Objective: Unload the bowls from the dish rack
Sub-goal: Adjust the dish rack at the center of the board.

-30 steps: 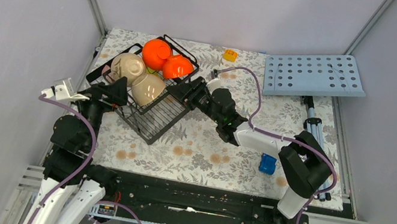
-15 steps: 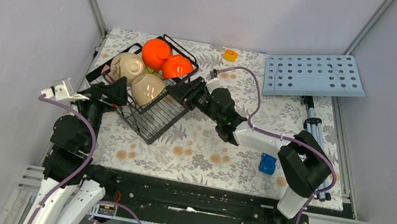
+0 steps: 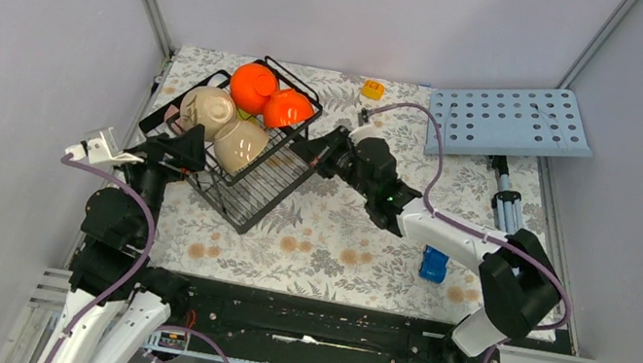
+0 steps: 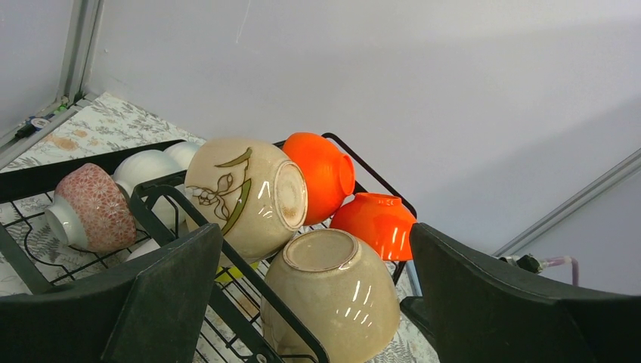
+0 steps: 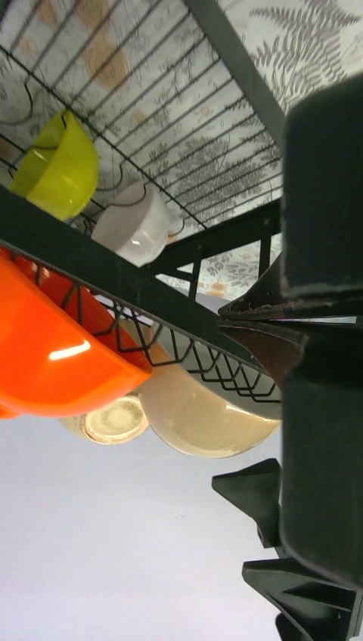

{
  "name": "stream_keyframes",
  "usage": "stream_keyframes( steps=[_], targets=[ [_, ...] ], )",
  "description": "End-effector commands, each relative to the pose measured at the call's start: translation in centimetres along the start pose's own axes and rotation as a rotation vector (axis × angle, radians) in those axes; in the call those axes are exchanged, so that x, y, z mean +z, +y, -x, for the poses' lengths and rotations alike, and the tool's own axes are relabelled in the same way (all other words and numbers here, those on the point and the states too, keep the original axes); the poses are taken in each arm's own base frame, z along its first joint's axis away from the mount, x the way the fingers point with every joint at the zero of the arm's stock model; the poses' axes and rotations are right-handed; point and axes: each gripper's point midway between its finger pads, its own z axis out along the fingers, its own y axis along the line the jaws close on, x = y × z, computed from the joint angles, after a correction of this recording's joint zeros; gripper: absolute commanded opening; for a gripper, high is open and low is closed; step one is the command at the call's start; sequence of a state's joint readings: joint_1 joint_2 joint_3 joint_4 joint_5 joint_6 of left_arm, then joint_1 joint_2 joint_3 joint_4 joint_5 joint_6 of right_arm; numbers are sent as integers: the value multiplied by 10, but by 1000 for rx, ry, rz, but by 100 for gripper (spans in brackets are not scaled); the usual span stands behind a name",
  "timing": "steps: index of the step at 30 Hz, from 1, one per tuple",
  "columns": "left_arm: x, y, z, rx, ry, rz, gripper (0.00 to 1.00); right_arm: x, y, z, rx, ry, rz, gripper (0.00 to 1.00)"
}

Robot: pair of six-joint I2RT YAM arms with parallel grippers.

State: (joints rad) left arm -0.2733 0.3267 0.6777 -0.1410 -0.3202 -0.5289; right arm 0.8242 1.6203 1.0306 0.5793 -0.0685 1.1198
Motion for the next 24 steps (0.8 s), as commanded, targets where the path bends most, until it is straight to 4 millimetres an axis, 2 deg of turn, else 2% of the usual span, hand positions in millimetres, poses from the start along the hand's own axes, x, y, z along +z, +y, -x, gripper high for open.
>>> stream_keyframes(
  steps=[1,4,5,8,9,11,14,16,18,24],
  targets=[
    [1,0,6,-11,-27,1,99,-15,0,23,-39,-39,-13,0],
    [1,0,5,-10,-25,5,99,-18,7,23,-48,-23,27,0],
    [1,1,5,-10,-25,6,99,-19,9,21,-60,-13,36,5],
    [2,1,4,-8,-22,9,99,-24,4,15,-82,8,34,35],
    [2,1,4,-8,-21,10,99,-26,-4,13,-88,10,8,44],
    [2,1,4,-8,-22,10,99,-31,-29,11,-111,5,-82,54],
    [2,0,4,-11,-20,7,99,-35,-75,6,-140,9,-238,62],
    [1,0,5,-12,-22,5,99,-32,-98,4,-168,24,-337,66],
    [1,2,6,-12,-26,15,99,-27,-112,5,-198,32,-408,71],
    [-1,10,9,-13,-46,56,99,-8,-124,11,-228,31,-487,78]
  ],
)
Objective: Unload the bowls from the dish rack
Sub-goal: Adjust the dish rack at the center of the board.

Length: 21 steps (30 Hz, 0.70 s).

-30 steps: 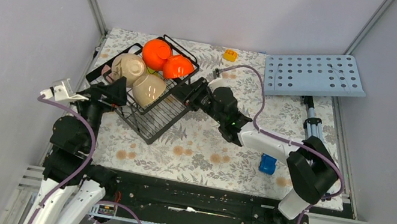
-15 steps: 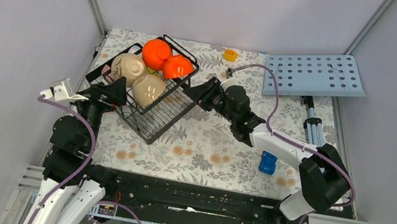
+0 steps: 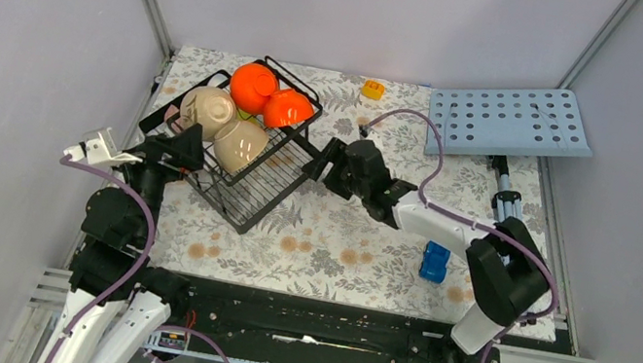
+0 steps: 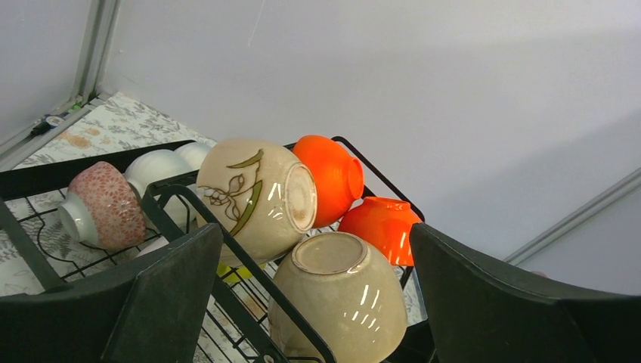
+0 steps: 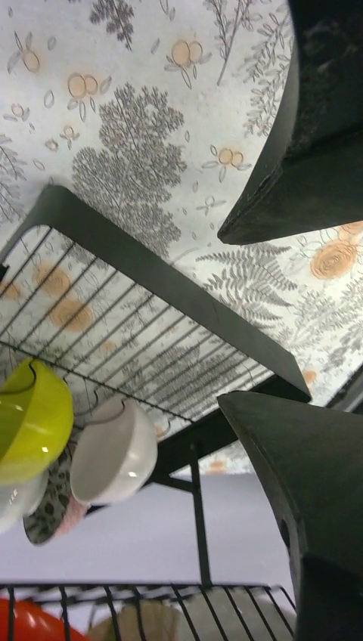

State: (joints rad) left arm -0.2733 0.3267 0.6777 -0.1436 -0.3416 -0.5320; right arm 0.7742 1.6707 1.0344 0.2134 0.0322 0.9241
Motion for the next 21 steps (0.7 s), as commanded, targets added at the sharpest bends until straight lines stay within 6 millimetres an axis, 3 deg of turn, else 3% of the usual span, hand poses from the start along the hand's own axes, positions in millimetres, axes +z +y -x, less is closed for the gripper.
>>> stream_keyframes(
  steps=[1,11,16,21],
  targets=[
    [-1,7,8,-10,-35,42,99,14,2,16,-49,-38,-69,79],
    [-2,11,9,-12,-42,60,99,69,-21,0,-38,33,-184,76],
    [-4,11,12,-16,-53,59,99,81,-35,-5,-56,44,-227,71],
    [-6,15,16,-22,-68,79,99,85,-66,-14,-86,87,-301,60]
  ],
)
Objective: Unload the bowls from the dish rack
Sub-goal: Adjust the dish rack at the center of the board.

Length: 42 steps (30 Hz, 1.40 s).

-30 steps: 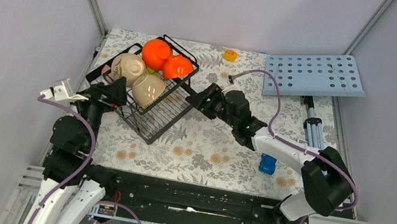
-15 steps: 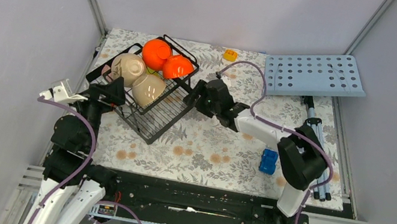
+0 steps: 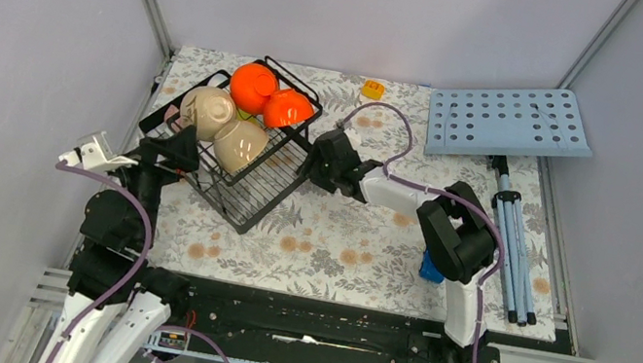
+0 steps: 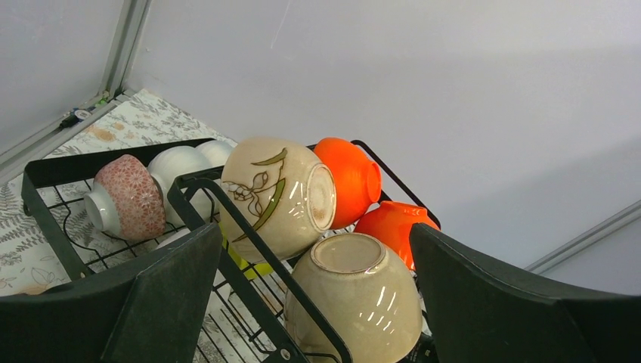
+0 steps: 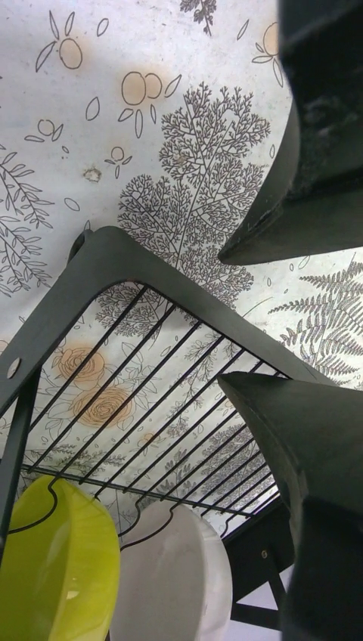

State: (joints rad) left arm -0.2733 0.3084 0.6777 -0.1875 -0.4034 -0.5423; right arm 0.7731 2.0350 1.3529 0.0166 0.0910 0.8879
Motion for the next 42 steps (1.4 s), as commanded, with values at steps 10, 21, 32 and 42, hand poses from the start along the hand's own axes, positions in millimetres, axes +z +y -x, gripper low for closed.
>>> stream_keyframes(
  steps=[10,21,32,42],
  targets=[
    [-3,3,17,-29,-65,21,99,10,-63,6,-54,45,-154,35],
    [-5,3,19,-33,-74,21,99,-2,-83,21,-76,39,-205,21],
    [-5,2,17,-35,-69,14,99,-30,-126,54,-73,0,-303,0],
    [-4,-1,16,-39,-62,1,99,-79,-182,75,-202,-24,-479,0]
  ],
)
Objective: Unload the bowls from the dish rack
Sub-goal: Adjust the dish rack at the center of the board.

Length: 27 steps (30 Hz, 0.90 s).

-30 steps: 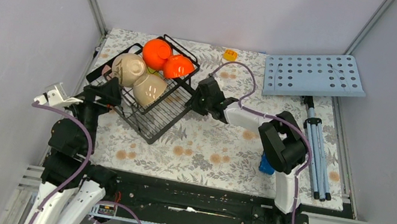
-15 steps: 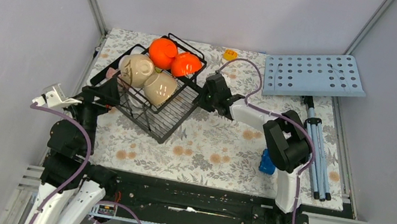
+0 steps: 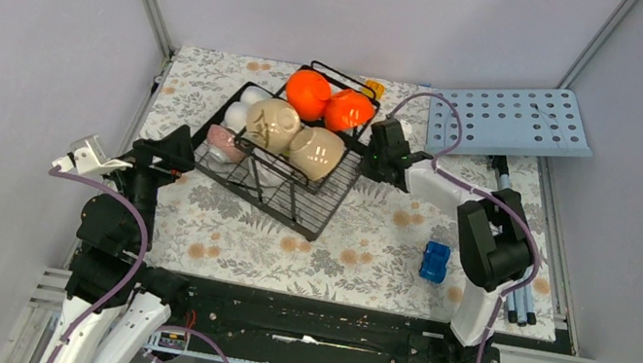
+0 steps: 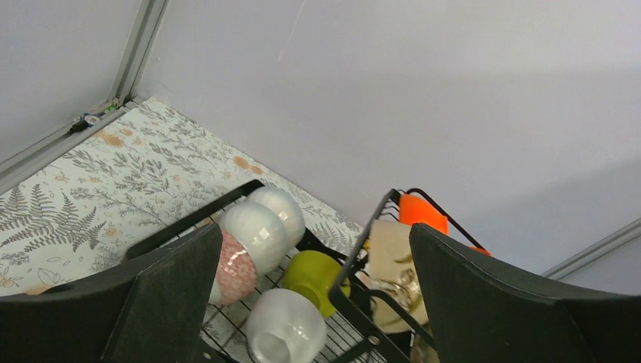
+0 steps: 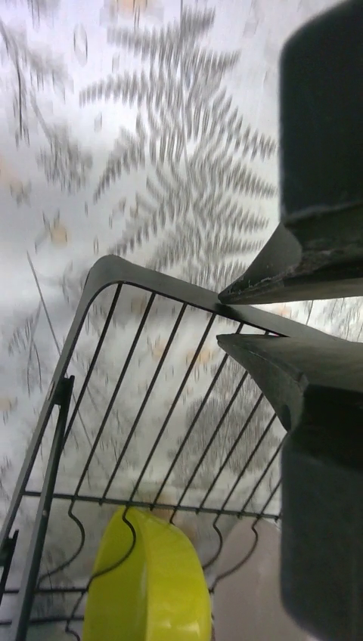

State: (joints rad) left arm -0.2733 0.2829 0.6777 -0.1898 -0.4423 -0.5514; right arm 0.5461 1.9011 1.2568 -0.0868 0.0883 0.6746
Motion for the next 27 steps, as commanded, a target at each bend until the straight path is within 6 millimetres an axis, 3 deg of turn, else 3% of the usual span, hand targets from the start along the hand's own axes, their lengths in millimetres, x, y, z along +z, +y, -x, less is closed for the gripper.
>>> stream_keyframes(
  steps=[1,8,16,19,23,27],
  targets=[
    [0,-6,6,-21,-19,-26,99,-34,-97,-2,-176,32,-329,0],
    [1,-10,2,-22,-5,-45,99,-51,-141,2,-193,40,-413,0],
    [9,-21,-16,5,73,-94,99,-49,-171,0,-110,49,-420,0],
    [11,-24,-23,13,99,-111,99,-48,-174,4,-73,37,-396,2],
    [12,-23,-24,18,102,-106,99,-55,-164,8,-48,20,-348,14],
    [12,-22,-26,18,104,-104,99,-69,-155,11,-19,-7,-310,41]
  ],
)
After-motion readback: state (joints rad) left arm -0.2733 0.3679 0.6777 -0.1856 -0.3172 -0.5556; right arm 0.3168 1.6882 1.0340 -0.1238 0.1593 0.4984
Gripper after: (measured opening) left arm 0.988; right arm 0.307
